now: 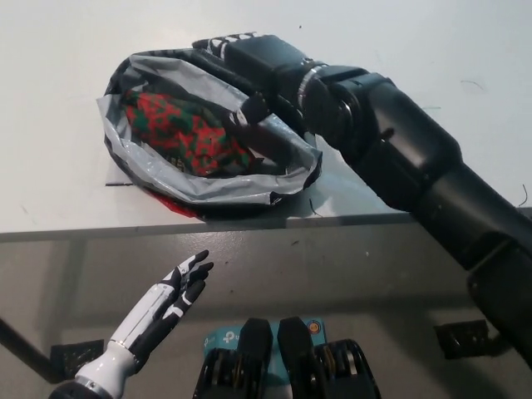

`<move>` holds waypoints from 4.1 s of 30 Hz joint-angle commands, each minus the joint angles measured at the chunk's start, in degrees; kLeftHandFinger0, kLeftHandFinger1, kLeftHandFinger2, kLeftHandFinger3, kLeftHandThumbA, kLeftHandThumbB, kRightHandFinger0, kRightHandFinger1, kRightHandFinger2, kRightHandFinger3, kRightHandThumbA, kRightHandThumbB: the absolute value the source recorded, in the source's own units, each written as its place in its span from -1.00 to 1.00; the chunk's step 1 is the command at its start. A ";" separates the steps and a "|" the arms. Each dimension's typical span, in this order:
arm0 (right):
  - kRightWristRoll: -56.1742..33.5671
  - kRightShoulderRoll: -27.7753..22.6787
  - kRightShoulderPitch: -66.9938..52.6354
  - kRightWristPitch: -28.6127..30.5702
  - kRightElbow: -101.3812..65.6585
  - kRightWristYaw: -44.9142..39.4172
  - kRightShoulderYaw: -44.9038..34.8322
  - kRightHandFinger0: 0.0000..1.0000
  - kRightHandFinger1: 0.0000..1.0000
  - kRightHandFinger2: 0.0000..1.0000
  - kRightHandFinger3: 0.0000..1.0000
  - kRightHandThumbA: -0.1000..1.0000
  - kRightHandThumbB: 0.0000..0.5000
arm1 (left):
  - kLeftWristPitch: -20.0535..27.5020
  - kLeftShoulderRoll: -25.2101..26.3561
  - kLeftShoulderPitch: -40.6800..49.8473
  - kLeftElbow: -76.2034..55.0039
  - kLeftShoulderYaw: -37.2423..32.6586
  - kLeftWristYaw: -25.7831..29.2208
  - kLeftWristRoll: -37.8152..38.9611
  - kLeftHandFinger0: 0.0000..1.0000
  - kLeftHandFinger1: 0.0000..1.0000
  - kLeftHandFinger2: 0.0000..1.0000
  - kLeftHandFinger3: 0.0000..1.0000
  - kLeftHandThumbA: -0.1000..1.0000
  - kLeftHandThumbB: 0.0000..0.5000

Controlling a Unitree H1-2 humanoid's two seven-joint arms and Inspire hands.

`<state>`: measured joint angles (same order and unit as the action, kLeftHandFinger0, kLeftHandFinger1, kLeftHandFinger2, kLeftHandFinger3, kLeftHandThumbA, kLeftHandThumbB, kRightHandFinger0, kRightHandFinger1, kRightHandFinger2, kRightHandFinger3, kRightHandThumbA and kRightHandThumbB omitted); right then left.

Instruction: The robot uses its right hand to pick up a bag of coffee beans and puts it in the black plastic bag, then the robot grabs the top of the bag and lifts it.

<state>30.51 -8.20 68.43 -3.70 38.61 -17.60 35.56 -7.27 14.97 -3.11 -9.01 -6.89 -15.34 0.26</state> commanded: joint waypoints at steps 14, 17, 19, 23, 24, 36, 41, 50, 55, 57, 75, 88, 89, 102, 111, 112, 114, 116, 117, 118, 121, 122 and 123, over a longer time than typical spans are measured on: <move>-0.50 -6.98 -5.05 -11.49 -18.00 -13.34 -4.20 1.00 1.00 1.00 1.00 0.64 1.00 | 1.26 0.88 -0.74 -0.14 0.06 -0.69 -0.33 1.00 1.00 1.00 1.00 0.84 -0.32; 0.49 -7.08 -5.55 -11.53 -18.15 -13.72 -3.86 1.00 1.00 1.00 1.00 0.61 1.00 | 1.14 0.76 -0.72 -0.17 0.06 -0.58 -0.35 1.00 1.00 1.00 1.00 0.84 -0.33; 1.05 -7.08 -5.93 -11.96 -18.21 -13.86 -3.68 1.00 1.00 1.00 1.00 0.60 1.00 | 1.11 0.75 -0.71 -0.31 0.05 -0.62 -0.29 1.00 1.00 1.00 1.00 0.84 -0.34; 1.74 -7.00 -6.58 -12.30 -18.12 -14.07 -3.46 1.00 1.00 1.00 1.00 0.54 1.00 | 0.70 0.86 -0.80 -0.60 0.02 -0.61 -0.48 1.00 1.00 1.00 1.00 0.85 -0.37; 1.79 -6.95 -6.70 -12.15 -17.99 -14.06 -3.47 1.00 1.00 1.00 1.00 0.55 1.00 | 0.72 0.87 -0.81 -0.63 0.01 -0.61 -0.50 1.00 1.00 1.00 1.00 0.85 -0.37; 12.03 -4.19 -8.62 -13.63 -15.29 -2.56 -1.25 1.00 1.00 1.00 1.00 0.05 0.55 | 1.10 0.85 -1.07 -0.19 0.14 -0.57 -0.40 1.00 1.00 1.00 1.00 0.84 -0.39; 18.89 -3.28 -9.14 -14.67 -12.59 4.87 0.73 -0.19 0.15 0.66 1.00 -0.50 0.10 | 1.08 0.89 -1.10 -0.36 0.09 -0.59 -0.49 1.00 1.00 1.00 1.00 0.85 -0.38; 19.92 -2.64 -9.47 -14.79 -11.21 8.74 -0.59 -1.00 -1.00 -0.97 0.22 -1.00 -0.11 | 0.98 0.86 -1.68 -0.07 0.11 -0.37 -0.87 1.00 1.00 1.00 1.00 0.89 -0.34; 18.09 -2.25 -9.71 -15.24 -12.05 6.94 -2.49 -1.00 -1.00 -1.00 -0.01 -1.00 -0.26 | 0.97 0.75 -1.87 0.00 0.18 -0.45 -0.53 1.00 1.00 1.00 1.00 0.89 -0.35; 16.11 -1.97 -9.85 -14.88 -12.82 5.99 -4.29 -1.00 -0.98 -0.88 -0.42 -1.00 -0.36 | 0.63 0.70 -2.02 -0.09 0.22 -0.46 -0.41 1.00 1.00 1.00 1.00 0.89 -0.35; -37.90 10.50 1.28 -23.23 -2.25 -11.02 -46.48 -1.00 -0.47 0.22 0.27 -0.86 -0.60 | 0.40 0.71 -3.09 0.11 0.43 -0.19 -0.65 1.00 1.00 1.00 1.00 0.91 -0.24; -67.96 17.89 4.53 -23.23 -1.02 4.34 -56.98 -1.00 -0.73 0.11 0.51 -0.24 -0.86 | 1.40 0.99 -3.15 0.49 0.75 -0.59 0.09 1.00 1.00 1.00 1.00 0.89 -0.37; -69.63 18.20 5.32 -23.23 -0.63 5.09 -57.64 -1.00 -0.75 0.09 0.51 -0.30 -0.88 | 1.17 1.06 -3.16 0.41 0.88 -0.59 0.19 1.00 1.00 1.00 1.00 0.88 -0.39; -79.53 19.43 13.07 -23.23 1.50 10.57 -62.84 -1.00 -0.81 0.13 0.50 -0.18 -0.99 | 3.18 0.96 -3.30 1.28 0.79 -0.75 0.37 1.00 1.00 1.00 1.00 0.85 -0.55; -85.37 18.39 20.26 -23.23 6.86 12.59 -69.43 -1.00 -0.61 0.39 0.90 -0.24 -1.00 | 4.13 0.84 -3.48 1.71 0.97 -0.70 0.65 1.00 1.00 1.00 1.00 0.81 -0.56; -85.51 18.40 21.12 -23.23 7.17 13.11 -70.73 -1.00 -0.54 0.48 1.00 -0.27 -1.00 | 4.02 0.73 -3.42 1.73 0.95 -0.62 0.62 1.00 1.00 1.00 1.00 0.81 -0.56; -85.26 18.39 21.73 -23.23 7.27 13.46 -71.47 -1.00 -0.49 0.52 1.00 -0.28 -1.00 | 3.83 0.63 -3.37 1.67 0.94 -0.55 0.61 1.00 1.00 1.00 1.00 0.81 -0.54; -84.88 18.42 23.99 -23.23 8.12 14.18 -73.54 -1.00 -0.43 0.61 1.00 -0.33 -1.00 | 3.54 0.58 -3.24 1.28 0.90 -0.51 0.58 1.00 1.00 1.00 1.00 0.80 -0.57; -84.92 18.44 24.32 -23.23 8.21 14.47 -73.77 -1.00 -0.42 0.62 1.00 -0.33 -1.00 | 3.52 0.56 -3.15 1.19 0.86 -0.51 0.55 1.00 1.00 1.00 1.00 0.80 -0.57; -84.62 18.45 25.29 -23.23 8.59 15.05 -74.32 -1.00 -0.38 0.59 1.00 -0.42 -1.00 | 3.64 0.57 -3.13 1.23 0.81 -0.57 0.56 1.00 1.00 1.00 1.00 0.80 -0.56; -83.34 18.51 27.74 -23.23 9.22 16.94 -75.82 -1.00 -0.38 0.55 1.00 -0.50 -1.00 | 3.92 0.42 -3.02 1.42 0.79 -0.79 1.00 1.00 1.00 1.00 1.00 0.78 -0.51; -83.21 18.53 28.11 -23.23 9.20 17.51 -76.08 -1.00 -0.38 0.55 1.00 -0.51 -1.00 | 3.96 0.36 -2.90 1.43 0.76 -0.85 1.12 1.00 1.00 1.00 1.00 0.78 -0.51; -83.25 17.96 30.36 -23.23 10.70 18.48 -76.63 -1.00 -0.39 0.55 1.00 -0.48 -1.00 | 3.81 0.31 -2.79 1.39 0.73 -0.82 1.11 1.00 1.00 1.00 1.00 0.77 -0.53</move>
<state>-15.44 3.29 62.99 -26.16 47.06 -15.20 -24.14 -7.77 14.79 -4.79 -5.45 -6.86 -15.37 0.25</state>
